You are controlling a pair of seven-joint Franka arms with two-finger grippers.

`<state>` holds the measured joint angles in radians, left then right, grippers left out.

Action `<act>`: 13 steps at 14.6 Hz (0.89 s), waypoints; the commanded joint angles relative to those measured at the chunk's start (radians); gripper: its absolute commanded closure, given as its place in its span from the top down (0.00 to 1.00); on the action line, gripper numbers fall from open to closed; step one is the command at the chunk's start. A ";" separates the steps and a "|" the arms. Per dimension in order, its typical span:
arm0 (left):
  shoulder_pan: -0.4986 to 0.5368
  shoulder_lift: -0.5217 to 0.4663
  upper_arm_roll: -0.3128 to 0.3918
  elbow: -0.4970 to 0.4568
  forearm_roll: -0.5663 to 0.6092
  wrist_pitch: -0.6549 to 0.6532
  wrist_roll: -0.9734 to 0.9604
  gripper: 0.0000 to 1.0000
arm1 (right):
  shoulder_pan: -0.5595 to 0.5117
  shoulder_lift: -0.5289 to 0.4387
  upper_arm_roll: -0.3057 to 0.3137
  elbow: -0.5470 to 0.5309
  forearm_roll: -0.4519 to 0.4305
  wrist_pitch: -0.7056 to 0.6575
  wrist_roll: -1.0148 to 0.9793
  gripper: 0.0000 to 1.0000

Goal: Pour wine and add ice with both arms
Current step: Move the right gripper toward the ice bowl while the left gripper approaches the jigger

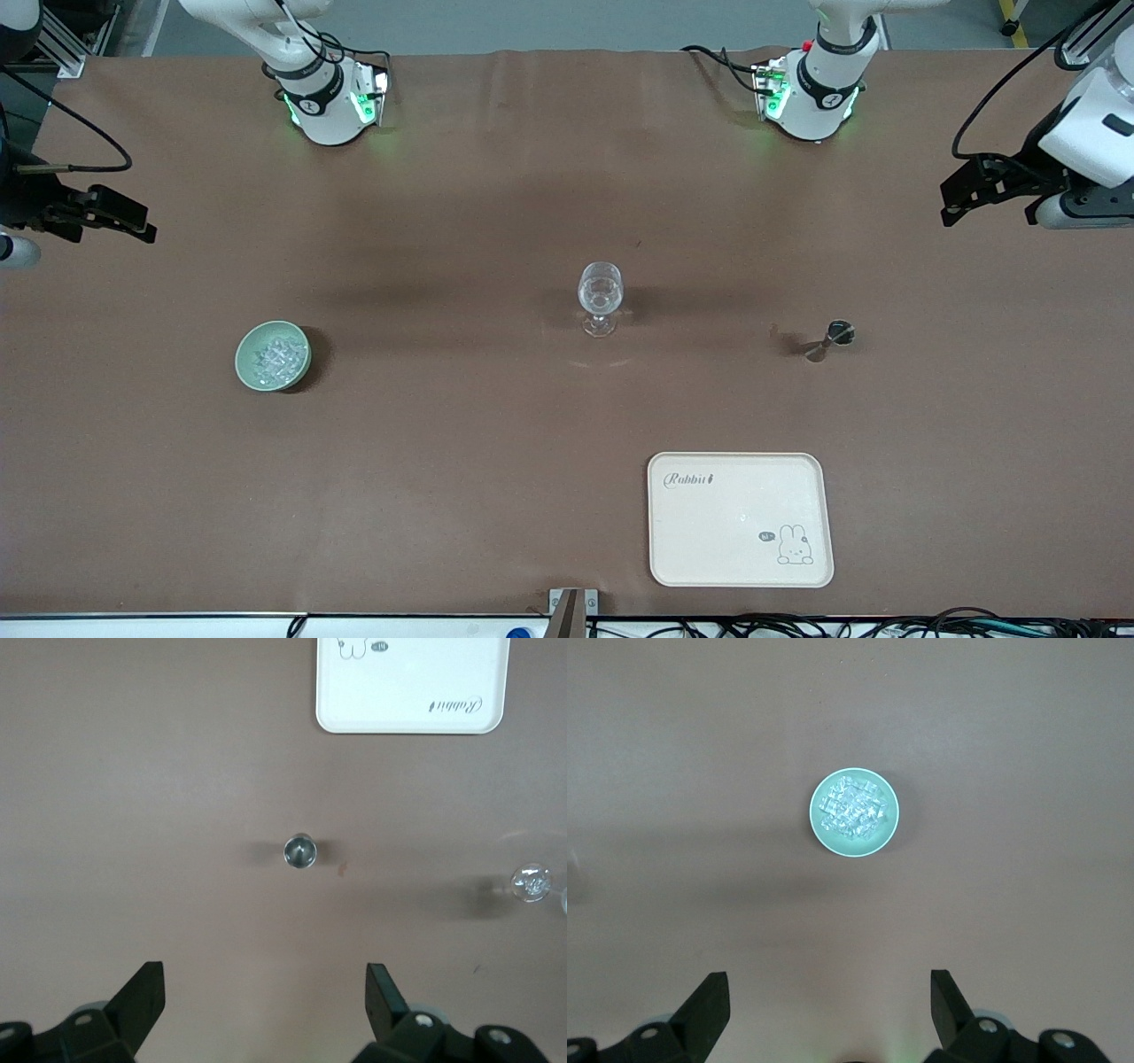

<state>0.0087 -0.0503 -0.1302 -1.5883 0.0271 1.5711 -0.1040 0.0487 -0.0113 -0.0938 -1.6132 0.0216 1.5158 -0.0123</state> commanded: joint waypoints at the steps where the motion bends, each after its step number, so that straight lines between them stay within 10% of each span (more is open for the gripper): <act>1: 0.013 0.036 0.001 0.048 0.000 -0.013 0.018 1.00 | -0.010 -0.015 0.006 -0.004 0.000 -0.002 0.002 1.00; 13: 0.172 0.226 0.007 0.042 -0.137 0.001 -0.348 1.00 | -0.078 0.077 0.006 -0.030 -0.002 0.179 -0.008 1.00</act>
<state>0.1458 0.1265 -0.1206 -1.5683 -0.0596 1.5800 -0.3967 0.0187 0.0282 -0.0981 -1.6263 0.0215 1.6476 -0.0124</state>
